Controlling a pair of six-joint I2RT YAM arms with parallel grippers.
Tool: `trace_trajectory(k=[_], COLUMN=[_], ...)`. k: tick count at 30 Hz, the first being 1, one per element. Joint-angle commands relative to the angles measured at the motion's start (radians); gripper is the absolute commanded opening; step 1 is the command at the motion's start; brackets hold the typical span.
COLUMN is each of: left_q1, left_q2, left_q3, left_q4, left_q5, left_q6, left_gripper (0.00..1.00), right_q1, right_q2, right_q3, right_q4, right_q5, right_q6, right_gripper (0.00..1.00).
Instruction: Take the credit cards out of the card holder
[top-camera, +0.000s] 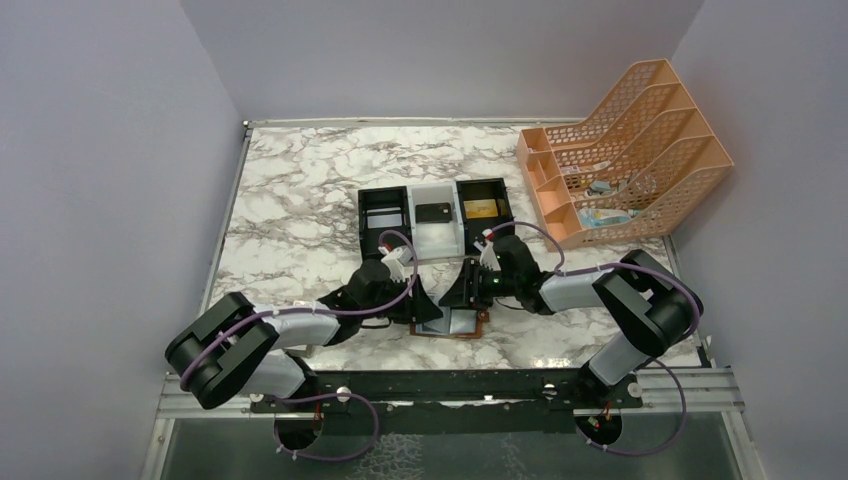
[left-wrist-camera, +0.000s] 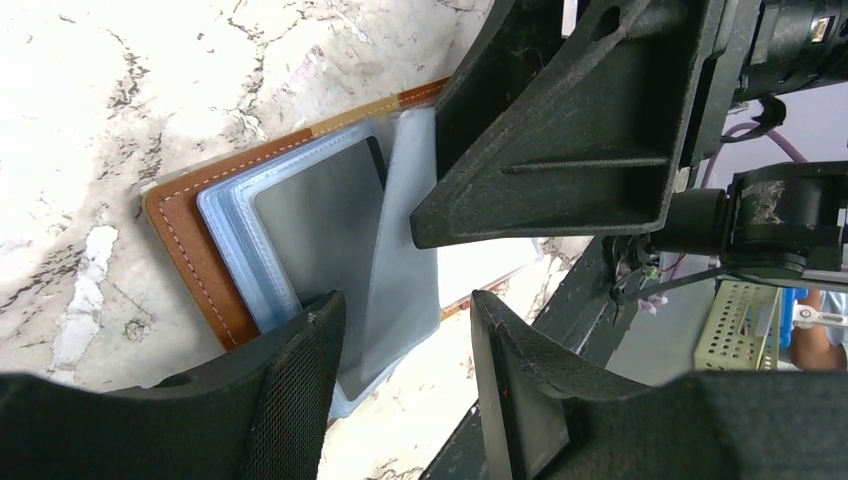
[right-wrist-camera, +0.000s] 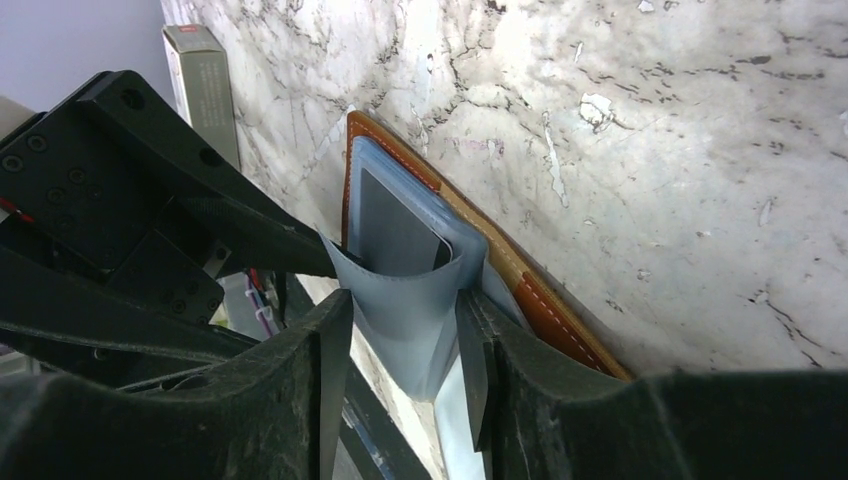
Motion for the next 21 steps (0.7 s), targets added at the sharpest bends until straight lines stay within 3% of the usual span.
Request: trace_trajectory(k=[1, 11, 16, 19, 21], left_q1=[0.008, 0.008, 0.008, 0.008, 0.008], left_q2=[0.030, 0.067, 0.048, 0.034, 0.044], left_q3=[-0.005, -0.022, -0.006, -0.010, -0.002], left_q4=[0.025, 0.198, 0.206, 0.216, 0.229], left_q5=[-0.001, 0.078, 0.090, 0.066, 0.061], left_q6=[-0.008, -0.107, -0.127, -0.140, -0.153], left_gripper=[0.52, 0.47, 0.43, 0.43, 0.43], right_q1=[-0.004, -0.006, -0.015, -0.030, -0.034], right_q2=[0.027, 0.016, -0.089, -0.147, -0.193], right_q3=[-0.030, -0.042, -0.064, -0.046, 0.008], right_q4=[-0.151, -0.094, -0.015, -0.050, -0.176], right_q5=[0.038, 0.022, -0.011, 0.012, 0.077], right_q6=[-0.009, 0.081, 0.134, 0.173, 0.145], right_gripper=[0.46, 0.43, 0.52, 0.56, 0.58])
